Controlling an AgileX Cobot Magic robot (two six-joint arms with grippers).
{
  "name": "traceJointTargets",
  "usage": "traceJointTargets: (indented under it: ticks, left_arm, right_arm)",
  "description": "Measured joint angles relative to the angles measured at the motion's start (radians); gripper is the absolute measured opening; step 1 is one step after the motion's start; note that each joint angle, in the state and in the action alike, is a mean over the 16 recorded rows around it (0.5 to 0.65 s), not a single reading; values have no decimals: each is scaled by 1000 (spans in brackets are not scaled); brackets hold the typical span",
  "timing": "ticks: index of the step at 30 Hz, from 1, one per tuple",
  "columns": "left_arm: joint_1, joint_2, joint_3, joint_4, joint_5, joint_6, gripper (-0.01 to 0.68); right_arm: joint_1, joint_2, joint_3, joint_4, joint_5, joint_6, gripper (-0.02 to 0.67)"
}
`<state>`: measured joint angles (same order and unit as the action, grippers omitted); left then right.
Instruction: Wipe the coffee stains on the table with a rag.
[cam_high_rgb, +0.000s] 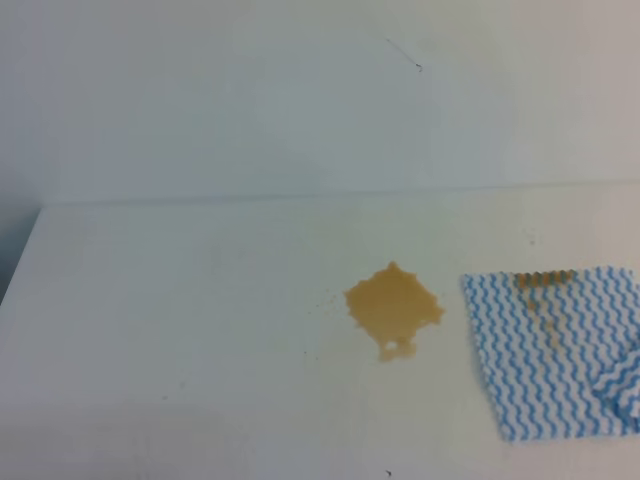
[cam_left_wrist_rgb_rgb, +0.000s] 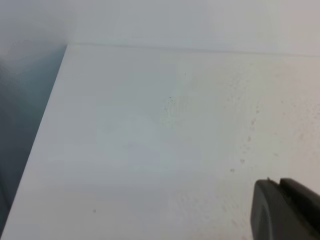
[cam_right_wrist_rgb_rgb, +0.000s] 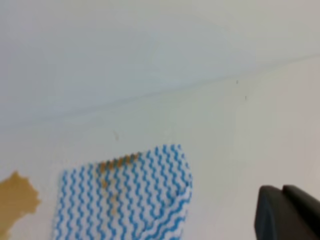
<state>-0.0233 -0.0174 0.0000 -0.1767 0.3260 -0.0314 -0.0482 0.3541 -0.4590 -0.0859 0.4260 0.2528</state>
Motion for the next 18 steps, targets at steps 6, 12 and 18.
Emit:
traceJointTargets:
  ticks: [6,12,18]
  left_arm:
    - [-3,-3,0,-1,0,-1,-4]
    - [-3,-5,0,-1,0,-2,-4]
    - [-3,-7,0,-1,0,-2,-4]
  right_arm:
    - [2,395,-215,165,191,-245,-3]
    - [40,825,-410,364,260,-495,-2]
    - [119,1204,-574,468,249,-591,-1]
